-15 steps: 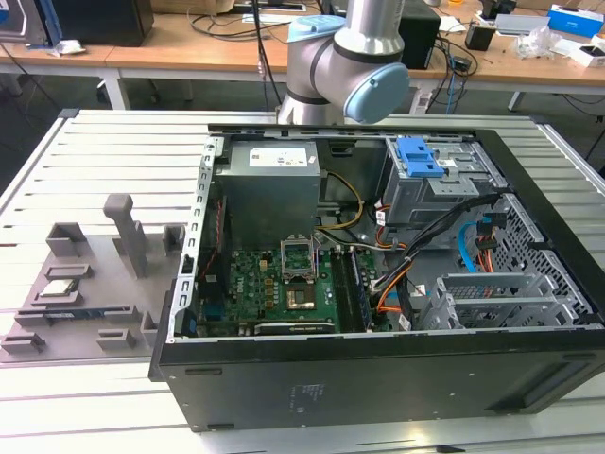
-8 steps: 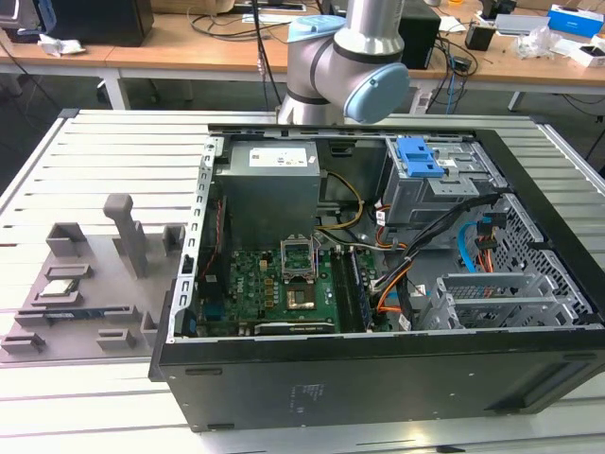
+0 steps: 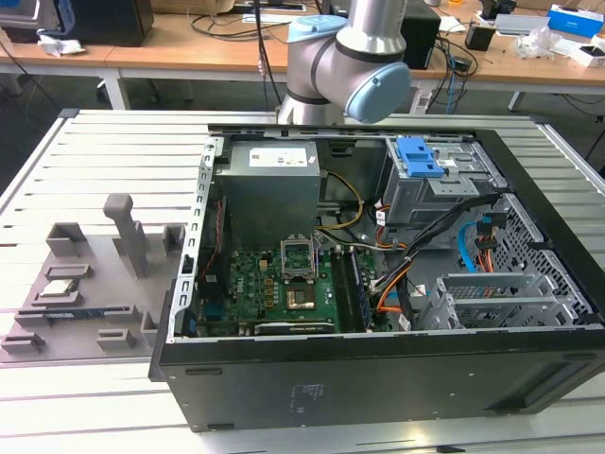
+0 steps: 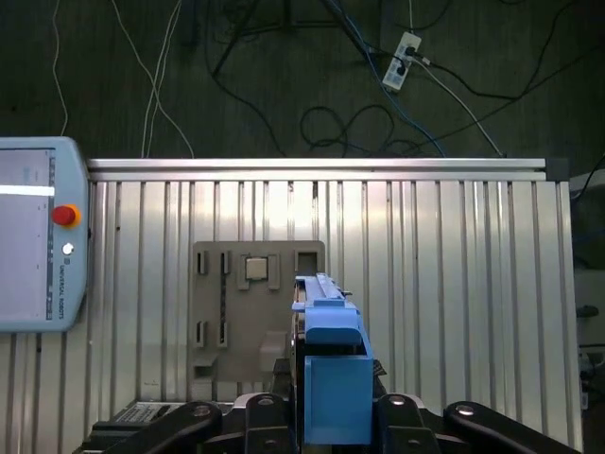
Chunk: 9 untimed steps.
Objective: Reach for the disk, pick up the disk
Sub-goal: 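Pick up the disk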
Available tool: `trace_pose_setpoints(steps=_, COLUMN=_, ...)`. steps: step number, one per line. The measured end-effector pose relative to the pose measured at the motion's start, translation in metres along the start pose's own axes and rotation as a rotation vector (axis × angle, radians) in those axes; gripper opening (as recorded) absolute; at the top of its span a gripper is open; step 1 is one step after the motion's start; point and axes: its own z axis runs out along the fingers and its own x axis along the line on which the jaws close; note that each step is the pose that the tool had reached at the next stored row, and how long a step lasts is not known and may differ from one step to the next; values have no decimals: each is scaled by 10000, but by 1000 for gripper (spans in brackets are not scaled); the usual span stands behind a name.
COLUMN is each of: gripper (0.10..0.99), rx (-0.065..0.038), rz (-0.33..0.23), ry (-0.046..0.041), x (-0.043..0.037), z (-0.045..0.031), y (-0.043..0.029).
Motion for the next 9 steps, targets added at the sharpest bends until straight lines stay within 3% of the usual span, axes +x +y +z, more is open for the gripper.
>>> trace_pose_setpoints(steps=5, gripper=365, rx=0, rz=0, ry=0, x=-4, z=-17, y=-182)
trace_pose_setpoints(steps=9, gripper=365, rx=0, rz=1, ry=0, x=-9, z=-40, y=-440)
